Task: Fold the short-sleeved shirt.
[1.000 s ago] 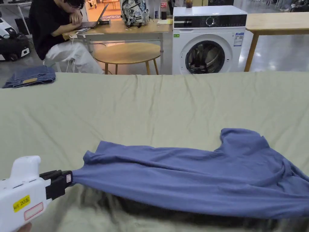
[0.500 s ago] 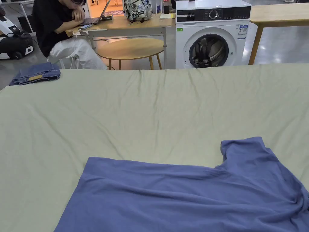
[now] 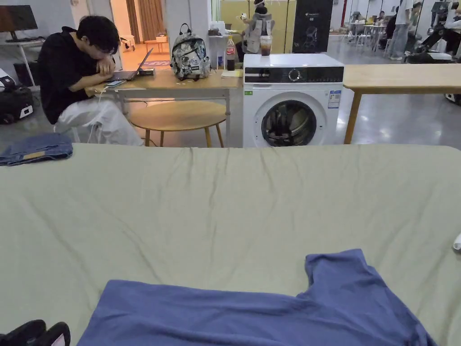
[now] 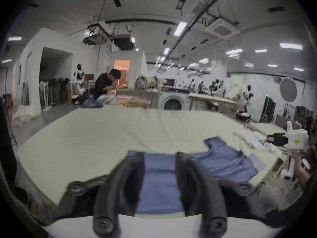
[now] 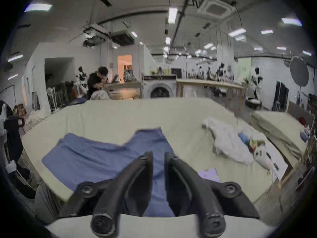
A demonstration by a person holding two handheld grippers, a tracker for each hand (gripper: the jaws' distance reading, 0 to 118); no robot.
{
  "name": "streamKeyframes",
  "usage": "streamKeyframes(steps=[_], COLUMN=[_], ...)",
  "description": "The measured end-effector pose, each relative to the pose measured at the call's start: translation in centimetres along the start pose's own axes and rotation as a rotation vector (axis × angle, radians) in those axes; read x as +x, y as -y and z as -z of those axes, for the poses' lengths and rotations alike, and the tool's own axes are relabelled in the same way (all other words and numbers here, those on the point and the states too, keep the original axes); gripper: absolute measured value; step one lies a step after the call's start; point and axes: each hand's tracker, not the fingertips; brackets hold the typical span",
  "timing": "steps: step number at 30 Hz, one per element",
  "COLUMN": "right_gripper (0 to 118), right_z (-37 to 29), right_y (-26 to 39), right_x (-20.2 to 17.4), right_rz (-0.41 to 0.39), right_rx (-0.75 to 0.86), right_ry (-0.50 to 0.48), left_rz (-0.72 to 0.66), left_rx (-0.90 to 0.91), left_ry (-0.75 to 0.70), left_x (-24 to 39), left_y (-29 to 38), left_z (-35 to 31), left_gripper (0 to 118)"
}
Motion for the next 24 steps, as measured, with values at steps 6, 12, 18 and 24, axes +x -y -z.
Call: streamKeyframes(steps=[6, 12, 18, 24], right_gripper=[0, 0, 0, 0], right_z=[1.9, 3.0, 4.8, 5.9], right_y=[-0.4, 1.4, 3.4, 4.4], right_x=[-1.8, -1.9, -0.4, 1.3], right_rz=[0.007, 0.031, 0.032, 0.016], right_rx=[-0.014, -0.051, -0.165, -0.253], right_ry=[-0.082, -0.141, -0.124, -0.074], left_rz=[0.022, -0.048, -0.071, -0.120], left_rx=[0.010, -0.325, -0.555, -0.758], left_ry=[0.008, 0.046, -0.045, -0.175], left_x=[0.9, -4.3, -9.8, -13.9], left_y=[-1.7, -2.5, 1.6, 6.1], left_z=[2.5, 11.7, 27.1, 35.6], left_gripper=[0, 62, 62, 54])
